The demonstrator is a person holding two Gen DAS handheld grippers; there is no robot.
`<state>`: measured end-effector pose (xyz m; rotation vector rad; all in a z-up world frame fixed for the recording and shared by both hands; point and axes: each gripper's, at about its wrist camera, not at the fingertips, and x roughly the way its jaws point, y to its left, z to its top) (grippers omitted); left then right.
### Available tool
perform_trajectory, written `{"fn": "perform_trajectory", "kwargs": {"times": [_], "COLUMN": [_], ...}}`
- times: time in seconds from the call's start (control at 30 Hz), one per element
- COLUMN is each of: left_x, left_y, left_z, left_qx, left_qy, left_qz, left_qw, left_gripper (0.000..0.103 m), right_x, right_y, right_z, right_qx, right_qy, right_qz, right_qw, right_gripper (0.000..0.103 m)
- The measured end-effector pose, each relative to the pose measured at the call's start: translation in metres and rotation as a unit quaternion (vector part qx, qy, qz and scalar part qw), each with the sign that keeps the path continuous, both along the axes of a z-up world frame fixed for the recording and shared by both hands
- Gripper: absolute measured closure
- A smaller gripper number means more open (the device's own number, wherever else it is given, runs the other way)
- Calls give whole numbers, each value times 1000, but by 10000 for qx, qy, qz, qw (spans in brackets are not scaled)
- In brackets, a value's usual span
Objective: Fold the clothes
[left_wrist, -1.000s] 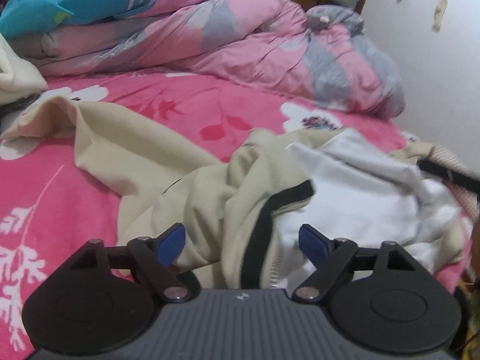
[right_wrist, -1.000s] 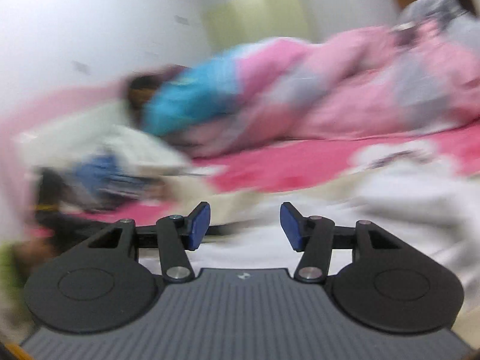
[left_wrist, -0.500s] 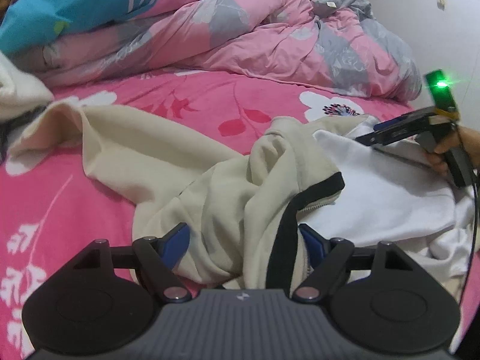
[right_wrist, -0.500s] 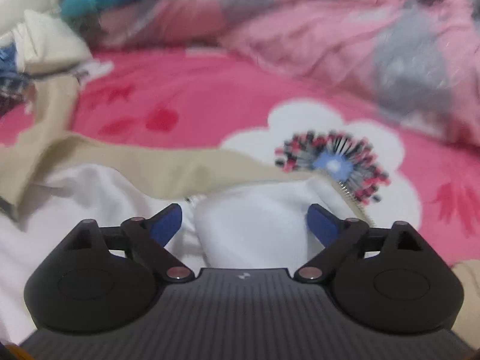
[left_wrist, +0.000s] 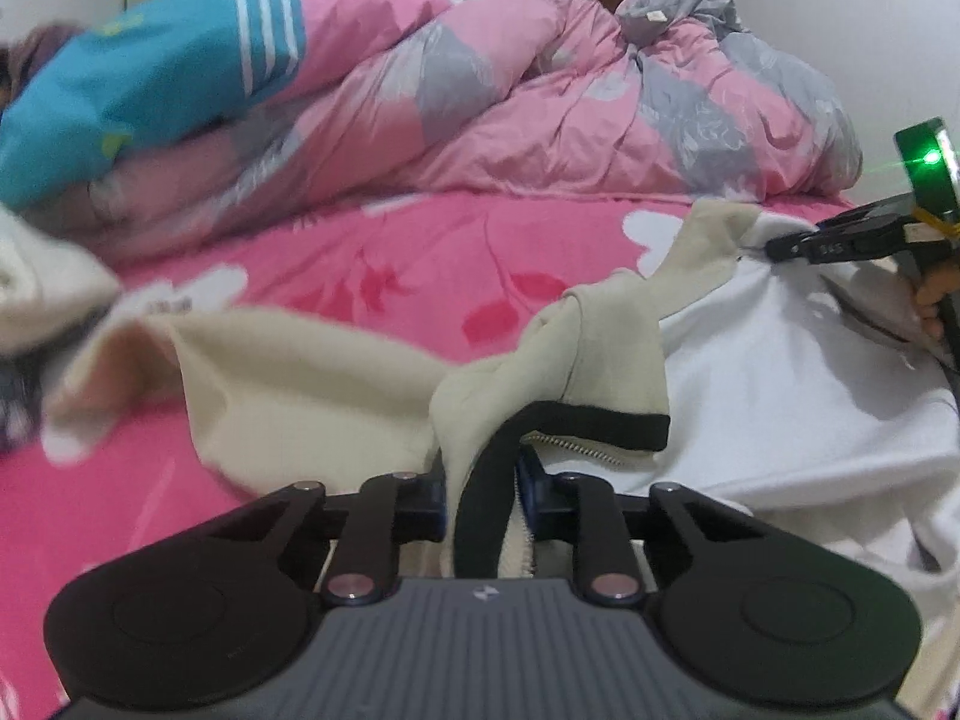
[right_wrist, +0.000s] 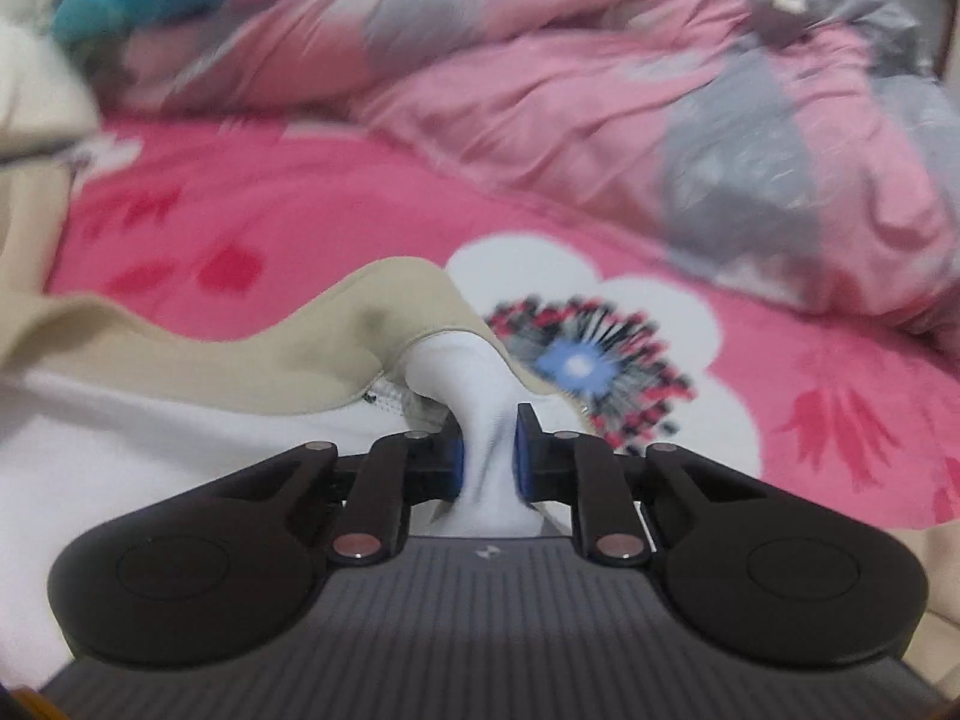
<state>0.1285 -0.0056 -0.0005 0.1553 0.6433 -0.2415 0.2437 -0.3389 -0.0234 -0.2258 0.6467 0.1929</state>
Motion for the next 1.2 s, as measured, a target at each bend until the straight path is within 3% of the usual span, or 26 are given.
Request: {"fn": "perform_trajectory", "kwargs": {"times": [0.17,0.53,0.7,0.87,1.03,1.1,1.17,1.2], "left_x": [42,203,265,313,334,330,322,318], "left_y": [-7,-35,-51,-62,-55,-44,-29,-22], "left_z": [16,38,15,-23,-40,-29,-13,-4], "left_qx": [524,1193,1270,1427,1249,870,366,118], "left_qy": [-515,-1084,-1003,-751,-147,51,280,390], "left_qz": [24,22,88,185,390,512,644,705], "left_qw": [9973,9869,9868,9867,9913,9949,9969,9967], "left_gripper": [89,91,91,90,67,31,23,23], "right_x": [5,83,136,186,213,211,204,196], "right_y": [-8,-43,-50,-53,-57,-57,-60,-64], "right_z": [17,52,51,11,-44,-47,-36,-28], "right_qx": [-70,179,84,141,262,232,329,426], "right_qy": [-452,-932,-1041,-830,-207,-160,87,144], "right_qz": [-272,-1009,-1154,-1359,-1502,-1439,-1419,-1393], "right_qw": [9986,9904,9878,9871,9881,9892,9893,9892], "right_gripper": [90,90,90,90,82,76,55,51]}}
